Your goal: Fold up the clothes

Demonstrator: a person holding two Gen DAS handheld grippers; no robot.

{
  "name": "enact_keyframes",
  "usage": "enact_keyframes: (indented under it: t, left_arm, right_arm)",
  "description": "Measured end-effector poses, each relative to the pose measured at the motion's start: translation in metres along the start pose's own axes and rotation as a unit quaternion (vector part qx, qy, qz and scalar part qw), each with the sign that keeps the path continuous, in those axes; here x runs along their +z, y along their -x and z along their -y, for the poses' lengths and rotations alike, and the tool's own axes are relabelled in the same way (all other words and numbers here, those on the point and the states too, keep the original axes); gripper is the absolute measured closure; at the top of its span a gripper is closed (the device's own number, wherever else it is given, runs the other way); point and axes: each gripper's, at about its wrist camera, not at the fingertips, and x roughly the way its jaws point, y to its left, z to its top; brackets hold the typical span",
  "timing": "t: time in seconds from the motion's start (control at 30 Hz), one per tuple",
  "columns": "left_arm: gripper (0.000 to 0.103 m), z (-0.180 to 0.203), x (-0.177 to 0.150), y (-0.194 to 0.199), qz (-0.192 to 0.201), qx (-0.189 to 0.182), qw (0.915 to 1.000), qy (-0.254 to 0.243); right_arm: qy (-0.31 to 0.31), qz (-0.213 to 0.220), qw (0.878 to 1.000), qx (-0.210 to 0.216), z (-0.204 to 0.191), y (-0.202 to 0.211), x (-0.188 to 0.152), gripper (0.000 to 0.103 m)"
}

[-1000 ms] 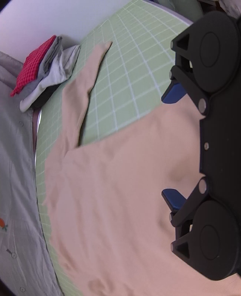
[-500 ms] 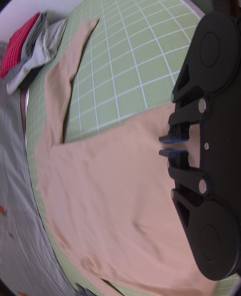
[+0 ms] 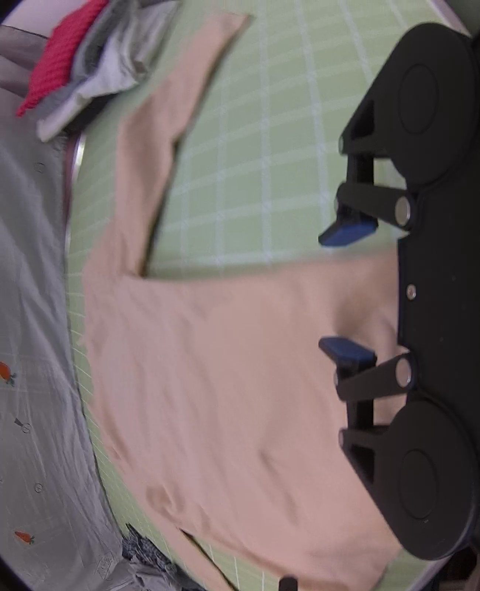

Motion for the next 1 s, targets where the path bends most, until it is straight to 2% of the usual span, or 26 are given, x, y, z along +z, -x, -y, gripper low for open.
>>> enact_keyframes:
  t: [0.03,0.1,0.23,0.37,0.5,0.6,0.77,1.0]
  left_arm:
    - [0.019,0.004,0.000,0.000,0.004,0.005,1.0000,0.005]
    - [0.016,0.012,0.000,-0.002,0.004,0.019,0.9997,0.012]
    - [0.015,0.028,-0.008,-0.014,-0.022,0.037,0.9989,0.019]
    - [0.014,0.044,-0.020,-0.028,-0.053,0.046,0.9975,0.005]
    - [0.006,0.054,-0.022,-0.034,-0.057,0.067,0.9961,-0.004]
    - [0.000,0.053,-0.020,-0.038,-0.066,0.070,0.9953,0.011]
    - [0.000,0.053,-0.022,-0.039,-0.061,0.069,0.9954,0.026]
    - [0.000,0.055,-0.025,-0.039,-0.051,0.073,0.9954,0.034]
  right_arm:
    - [0.005,0.007,1.000,-0.009,0.009,-0.002,0.004,0.025]
    - [0.005,0.021,0.999,-0.030,0.031,-0.006,0.013,0.021]
    - [-0.041,0.027,0.997,-0.060,0.092,-0.021,0.030,0.021]
    - [-0.088,0.035,0.991,-0.098,0.150,-0.034,0.047,0.021]
    - [-0.110,0.043,0.985,-0.126,0.194,-0.046,0.061,0.019]
    - [-0.116,0.042,0.982,-0.140,0.213,-0.053,0.066,0.017]
    - [-0.147,0.039,0.977,-0.150,0.237,-0.063,0.068,0.015]
    - [-0.218,0.047,0.965,-0.139,0.258,-0.071,0.069,0.009]
